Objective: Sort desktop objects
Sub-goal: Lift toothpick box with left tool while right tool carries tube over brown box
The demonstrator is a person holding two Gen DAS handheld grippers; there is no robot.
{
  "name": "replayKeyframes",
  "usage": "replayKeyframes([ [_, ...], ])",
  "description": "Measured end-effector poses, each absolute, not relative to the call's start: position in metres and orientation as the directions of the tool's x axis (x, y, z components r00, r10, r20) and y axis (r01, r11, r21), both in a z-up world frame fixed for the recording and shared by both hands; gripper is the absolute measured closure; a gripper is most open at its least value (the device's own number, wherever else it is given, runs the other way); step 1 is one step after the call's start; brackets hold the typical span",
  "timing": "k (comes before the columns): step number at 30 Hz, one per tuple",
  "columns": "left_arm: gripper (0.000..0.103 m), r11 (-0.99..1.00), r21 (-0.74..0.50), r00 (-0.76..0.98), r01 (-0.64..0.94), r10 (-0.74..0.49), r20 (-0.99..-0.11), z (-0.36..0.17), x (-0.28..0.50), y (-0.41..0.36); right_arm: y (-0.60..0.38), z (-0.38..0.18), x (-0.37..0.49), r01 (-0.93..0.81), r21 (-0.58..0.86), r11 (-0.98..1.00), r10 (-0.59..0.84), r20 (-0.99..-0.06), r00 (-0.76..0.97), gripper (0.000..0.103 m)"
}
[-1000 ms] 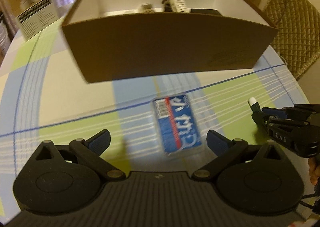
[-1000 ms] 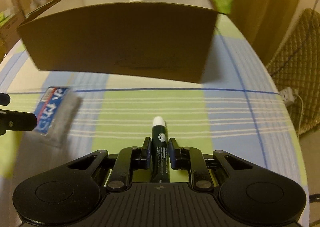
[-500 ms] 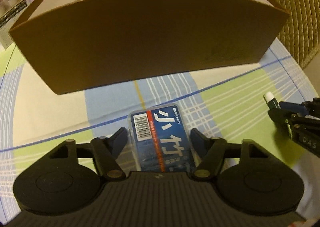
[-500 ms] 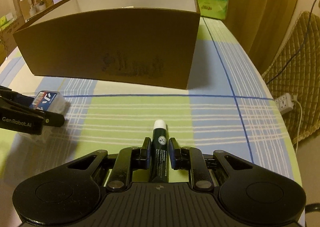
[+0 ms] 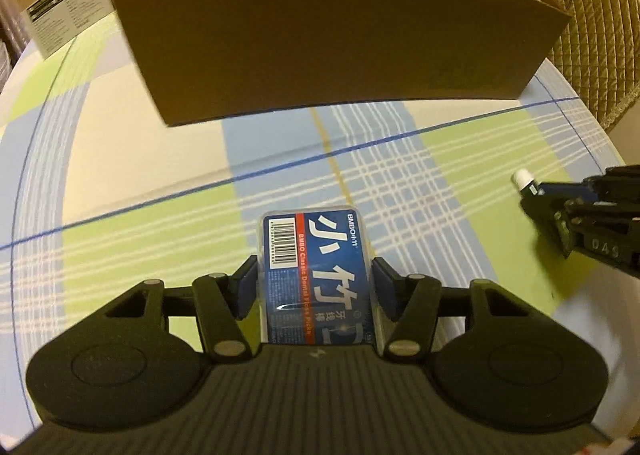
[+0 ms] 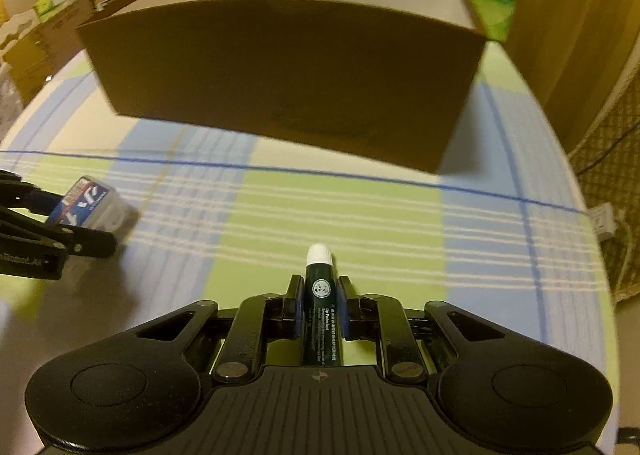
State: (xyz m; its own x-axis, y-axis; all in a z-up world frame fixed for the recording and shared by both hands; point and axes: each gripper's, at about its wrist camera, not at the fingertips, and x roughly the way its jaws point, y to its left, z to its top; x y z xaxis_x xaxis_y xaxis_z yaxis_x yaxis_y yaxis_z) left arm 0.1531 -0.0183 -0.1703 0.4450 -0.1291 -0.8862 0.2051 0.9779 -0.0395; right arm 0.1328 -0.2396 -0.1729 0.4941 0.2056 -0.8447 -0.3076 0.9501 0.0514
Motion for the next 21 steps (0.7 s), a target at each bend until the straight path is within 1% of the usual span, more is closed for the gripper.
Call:
replayKeyframes([
  [3, 0.049, 0.978, -0.044, 0.469, 0.203, -0.137, -0.873, -0.158, 0.145, -0.013, -0.231, -0.169, 0.128, -0.326, 0.112, 0.939, 0.262, -0.847, 0.463, 0.089],
  [8, 0.049, 0.98, -0.046, 0.53, 0.196, -0.146, -0.835, -0.127, 0.147, -0.01, -0.219, -0.149, 0.13, -0.356, 0.162, 0.92, 0.326, -0.821, 0.468, 0.089],
  [14, 0.049, 0.979, -0.053, 0.616, 0.199, -0.167, -0.77, -0.083, 0.164, -0.005, -0.215, -0.107, 0.152, -0.377, 0.179, 0.909, 0.372, -0.758, 0.536, 0.09],
  [21, 0.049, 0.977, -0.03, 0.692, 0.211, -0.171, -0.701, -0.043, 0.212, -0.002, -0.214, -0.062, 0.198, -0.393, 0.162, 0.905, 0.391, -0.68, 0.621, 0.089],
])
